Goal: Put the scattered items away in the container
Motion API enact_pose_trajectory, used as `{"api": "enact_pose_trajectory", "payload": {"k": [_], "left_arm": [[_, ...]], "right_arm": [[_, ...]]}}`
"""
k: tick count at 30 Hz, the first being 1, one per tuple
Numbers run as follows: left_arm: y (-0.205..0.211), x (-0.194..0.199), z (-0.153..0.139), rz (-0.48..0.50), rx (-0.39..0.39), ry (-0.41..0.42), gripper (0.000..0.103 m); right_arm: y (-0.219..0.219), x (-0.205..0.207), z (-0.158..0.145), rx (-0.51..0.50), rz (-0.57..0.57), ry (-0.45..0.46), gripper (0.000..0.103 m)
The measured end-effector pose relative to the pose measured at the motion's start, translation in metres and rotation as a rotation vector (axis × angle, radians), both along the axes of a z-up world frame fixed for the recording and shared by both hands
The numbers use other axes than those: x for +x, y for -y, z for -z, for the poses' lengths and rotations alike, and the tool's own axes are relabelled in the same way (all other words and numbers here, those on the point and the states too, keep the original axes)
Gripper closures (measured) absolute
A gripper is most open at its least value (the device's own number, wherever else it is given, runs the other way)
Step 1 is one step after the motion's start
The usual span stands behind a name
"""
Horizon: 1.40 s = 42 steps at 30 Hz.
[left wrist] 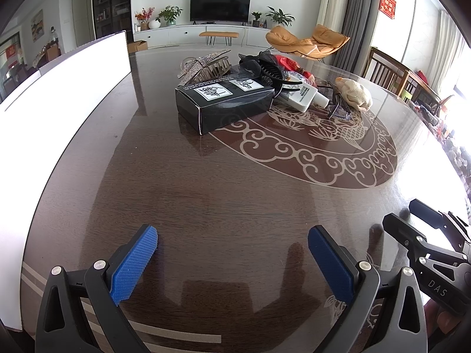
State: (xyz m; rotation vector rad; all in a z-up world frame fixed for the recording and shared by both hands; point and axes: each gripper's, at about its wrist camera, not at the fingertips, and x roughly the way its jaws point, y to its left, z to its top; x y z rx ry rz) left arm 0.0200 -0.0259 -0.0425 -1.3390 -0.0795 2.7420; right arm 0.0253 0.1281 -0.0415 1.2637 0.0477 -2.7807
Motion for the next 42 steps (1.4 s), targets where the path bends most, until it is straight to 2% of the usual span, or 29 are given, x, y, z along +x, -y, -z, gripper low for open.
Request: {"api": "enact_pose_trajectory", "payload": {"k": [11, 18, 21, 24, 28, 31, 34, 38, 42], "left_arm": [[0.017, 0.003, -0.007, -0.013, 0.002, -0.008, 0.0], [0.065, 0.002, -0.015, -0.107, 0.094, 0.003, 0.0], [0.07, 0.001, -0.015, -0.126, 0.099, -0.001, 0.0], [0.065, 0.001, -0.013, -0.112, 0.092, -0.004, 0.0], [0.061, 0.0, -0.01, -0.101, 0.069, 0.002, 0.0], [0.064, -0.001, -0.007, -0.107, 0.076, 0.013, 0.0], [0.068, -0.002, -0.007, -0.111, 0.077, 0.016, 0.0], [0.072, -0.004, -0.005, -0.113, 0.094, 0.028, 0.0], [0.069, -0.007, -0.005, -0.095, 0.073, 0.035, 0.0]], "right_arm": [[0.002, 0.0, 0.001, 0.014, -0.006, 0.003, 0.035], [0.003, -0.01, -0.005, 0.012, -0.025, 0.024, 0.035], [0.001, -0.031, -0.023, -0.005, -0.016, -0.028, 0.035], [0.009, -0.071, -0.047, -0.033, -0.017, -0.075, 0.035], [0.044, -0.136, -0.067, 0.022, -0.089, -0.121, 0.035], [0.071, -0.181, -0.061, 0.052, -0.177, -0.082, 0.035], [0.081, -0.212, -0.041, 0.105, -0.161, -0.026, 0.035], [0.067, -0.217, -0.023, -0.084, -0.212, 0.064, 0.035], [0.067, -0.183, -0.013, -0.207, -0.422, 0.192, 0.036]]}}
